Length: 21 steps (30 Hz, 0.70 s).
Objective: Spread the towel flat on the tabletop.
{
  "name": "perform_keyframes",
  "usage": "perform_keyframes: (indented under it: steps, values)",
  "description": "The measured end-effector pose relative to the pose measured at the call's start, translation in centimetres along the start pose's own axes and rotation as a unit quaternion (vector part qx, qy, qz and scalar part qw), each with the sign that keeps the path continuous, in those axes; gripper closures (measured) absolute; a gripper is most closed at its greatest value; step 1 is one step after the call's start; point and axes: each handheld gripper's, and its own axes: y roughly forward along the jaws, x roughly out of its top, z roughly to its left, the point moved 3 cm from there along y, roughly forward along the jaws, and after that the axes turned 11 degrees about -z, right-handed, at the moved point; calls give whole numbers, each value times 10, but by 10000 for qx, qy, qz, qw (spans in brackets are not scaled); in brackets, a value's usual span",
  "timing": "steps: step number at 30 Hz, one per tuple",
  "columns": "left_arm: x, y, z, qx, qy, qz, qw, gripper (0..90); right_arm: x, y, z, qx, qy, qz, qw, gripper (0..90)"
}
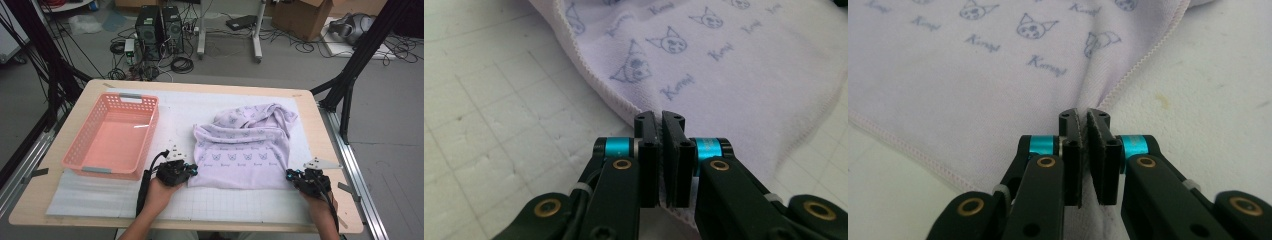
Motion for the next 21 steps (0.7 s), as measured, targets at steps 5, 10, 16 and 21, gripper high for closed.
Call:
perform_keyframes:
  steps: [5, 10, 16, 21]
  values:
    - [-10, -20, -10, -140, -224, -200, 9995, 858, -6, -12, 5, 42, 82, -11, 10000, 853]
    - [-18, -48, -20, -236, -356, -387, 9983, 857, -10, -30, 15, 134, 86, -66, 9999, 853]
    - [-23, -77, -30, -455, -441, -539, 9965, 857, -11, -54, 35, 171, -59, -86, 9998, 853]
    - [-35, -90, -45, -632, -402, -429, 9963, 855, -18, -83, 49, 199, -66, -97, 9997, 854]
